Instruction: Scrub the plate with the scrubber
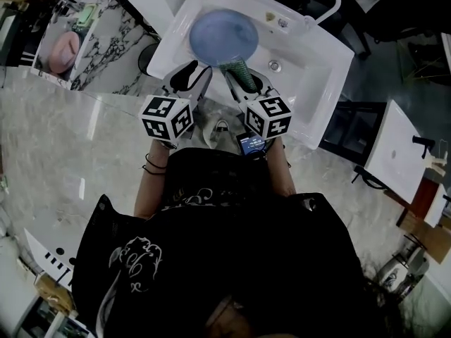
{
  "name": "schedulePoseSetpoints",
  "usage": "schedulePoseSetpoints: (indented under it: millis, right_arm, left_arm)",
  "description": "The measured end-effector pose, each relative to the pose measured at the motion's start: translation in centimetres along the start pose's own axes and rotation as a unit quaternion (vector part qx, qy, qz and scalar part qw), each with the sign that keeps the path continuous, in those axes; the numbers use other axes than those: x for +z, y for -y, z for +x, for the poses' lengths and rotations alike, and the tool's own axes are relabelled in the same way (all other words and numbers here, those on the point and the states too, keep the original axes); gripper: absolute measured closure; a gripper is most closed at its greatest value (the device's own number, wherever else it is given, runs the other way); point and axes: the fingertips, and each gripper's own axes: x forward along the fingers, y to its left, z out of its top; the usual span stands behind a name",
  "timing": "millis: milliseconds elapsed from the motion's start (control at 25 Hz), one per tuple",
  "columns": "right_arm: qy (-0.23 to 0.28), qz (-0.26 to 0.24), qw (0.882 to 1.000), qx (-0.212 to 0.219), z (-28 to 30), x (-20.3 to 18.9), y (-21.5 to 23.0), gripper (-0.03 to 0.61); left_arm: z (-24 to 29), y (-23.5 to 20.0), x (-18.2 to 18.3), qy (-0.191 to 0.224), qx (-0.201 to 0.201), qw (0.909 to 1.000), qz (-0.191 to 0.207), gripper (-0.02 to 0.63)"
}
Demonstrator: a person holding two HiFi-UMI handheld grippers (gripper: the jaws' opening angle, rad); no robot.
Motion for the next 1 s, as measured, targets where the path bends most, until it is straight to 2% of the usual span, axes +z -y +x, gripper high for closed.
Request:
schedulePoseSetpoints:
  millis: [280, 480, 760, 1000]
  right_arm:
    - [0.014, 0.017, 1.0, -0.015, -1.0, -0.5, -1.0, 0.489]
    - [0.032, 0.029, 0.999, -0.031, -1.2, -0.3, -3.2, 0.489]
    - [0.046, 0.033, 0.996, -0.066, -0.6, -1.2, -8.7, 0.489]
    - [0.066, 0.055, 0.991, -0.103, -1.2, -2.8, -14.1, 0.489]
  left_arm:
    - [-1.7, 0.8, -0.3, -0.003, -0.007, 0.9999, 0.014, 0.465]
    - [-4.3, 0.6, -0.8, -0.008, -0.029, 0.9991, 0.03, 0.48]
    - [-9.8, -0.4, -1.7, -0.015, -0.072, 0.9945, 0.074, 0.485]
    - [-14.7, -1.6, -2.9, -0.022, -0.117, 0.9892, 0.086, 0.486]
